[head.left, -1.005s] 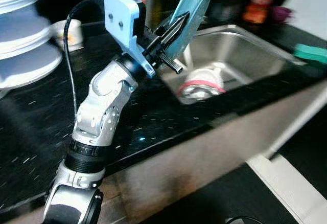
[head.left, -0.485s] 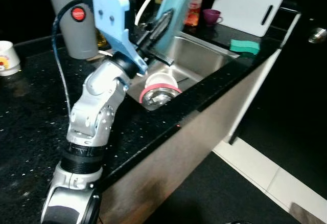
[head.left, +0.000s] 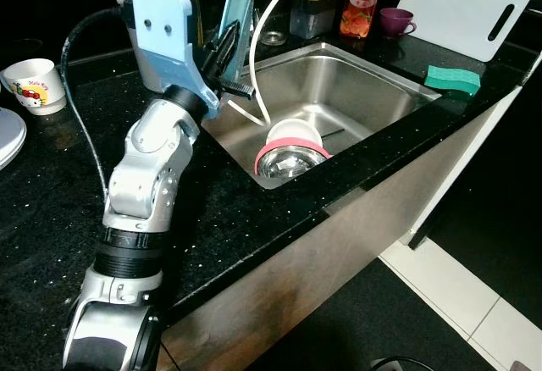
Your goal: Kitchen organization
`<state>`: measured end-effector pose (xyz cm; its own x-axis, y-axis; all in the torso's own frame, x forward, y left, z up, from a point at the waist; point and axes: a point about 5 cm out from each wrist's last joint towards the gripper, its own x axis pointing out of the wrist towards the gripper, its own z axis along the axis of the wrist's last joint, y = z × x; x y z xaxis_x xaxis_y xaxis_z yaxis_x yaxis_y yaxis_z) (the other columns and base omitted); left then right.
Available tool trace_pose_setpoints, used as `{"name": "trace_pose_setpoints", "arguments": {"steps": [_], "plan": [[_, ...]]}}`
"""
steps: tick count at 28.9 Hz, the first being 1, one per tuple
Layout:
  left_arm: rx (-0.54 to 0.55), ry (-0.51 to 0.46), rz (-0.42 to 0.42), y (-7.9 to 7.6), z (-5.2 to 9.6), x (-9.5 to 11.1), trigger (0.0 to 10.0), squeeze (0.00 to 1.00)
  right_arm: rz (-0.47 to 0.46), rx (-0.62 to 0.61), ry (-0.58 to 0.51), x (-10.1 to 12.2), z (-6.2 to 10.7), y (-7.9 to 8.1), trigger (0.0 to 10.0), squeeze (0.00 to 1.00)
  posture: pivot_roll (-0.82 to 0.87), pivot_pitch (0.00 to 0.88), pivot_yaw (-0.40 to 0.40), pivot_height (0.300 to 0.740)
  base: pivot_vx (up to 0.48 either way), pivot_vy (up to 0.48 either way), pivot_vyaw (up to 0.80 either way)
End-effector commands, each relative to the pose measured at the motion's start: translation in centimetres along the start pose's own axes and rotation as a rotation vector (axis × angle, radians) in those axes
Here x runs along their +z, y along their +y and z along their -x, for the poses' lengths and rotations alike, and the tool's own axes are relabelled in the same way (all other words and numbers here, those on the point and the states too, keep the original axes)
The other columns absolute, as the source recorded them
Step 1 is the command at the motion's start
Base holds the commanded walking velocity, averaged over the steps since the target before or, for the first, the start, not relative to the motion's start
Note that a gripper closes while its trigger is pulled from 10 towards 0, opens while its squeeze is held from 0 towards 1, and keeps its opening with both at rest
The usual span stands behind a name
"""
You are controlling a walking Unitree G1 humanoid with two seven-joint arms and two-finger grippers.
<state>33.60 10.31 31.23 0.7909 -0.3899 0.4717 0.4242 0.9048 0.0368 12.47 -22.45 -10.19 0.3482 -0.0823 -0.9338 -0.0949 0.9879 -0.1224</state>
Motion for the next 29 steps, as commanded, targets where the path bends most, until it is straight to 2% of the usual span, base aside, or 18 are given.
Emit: {"name": "trace_pose_setpoints", "arguments": {"steps": [1, 8, 10, 20, 29], "plan": [[-0.003, 0.012, 0.001, -0.21, 0.25, -0.28, 10.0, 0.0, -0.024, 0.002, 0.002, -0.35, 0.04, -0.04, 10.0, 0.0, -0.02, 0.028, -0.001, 0.74, 0.0, 0.0, 0.0], [0.008, 0.021, 0.023, -0.09, 0.27, -0.7, 10.0, 0.0, -0.027, 0.015, -0.012, -0.25, 0.05, -0.04, 10.0, 0.0, -0.02, 0.033, -0.004, 0.74, 0.0, 0.0, 0.0], [0.012, 0.023, 0.024, 0.02, 0.29, -0.73, 10.0, 0.0, -0.005, 0.018, -0.011, -0.19, 0.05, -0.06, 10.0, 0.0, -0.02, 0.031, -0.004, 0.74, 0.0, 0.0, 0.77], [0.027, 0.027, 0.032, 0.45, 0.44, -0.91, 10.0, 0.0, -0.03, 0.014, -0.027, 0.0, 0.03, 0.04, 10.0, 0.0, -0.01, 0.025, -0.002, 0.74, 0.0, 0.0, 0.77], [0.012, 0.039, 0.02, 0.47, 0.44, -1.13, 10.0, 0.0, -0.062, 0.012, -0.041, 0.17, 0.01, 0.15, 10.0, 0.0, 0.01, 0.025, -0.005, 0.74, 0.0, 0.0, 0.0]]}}
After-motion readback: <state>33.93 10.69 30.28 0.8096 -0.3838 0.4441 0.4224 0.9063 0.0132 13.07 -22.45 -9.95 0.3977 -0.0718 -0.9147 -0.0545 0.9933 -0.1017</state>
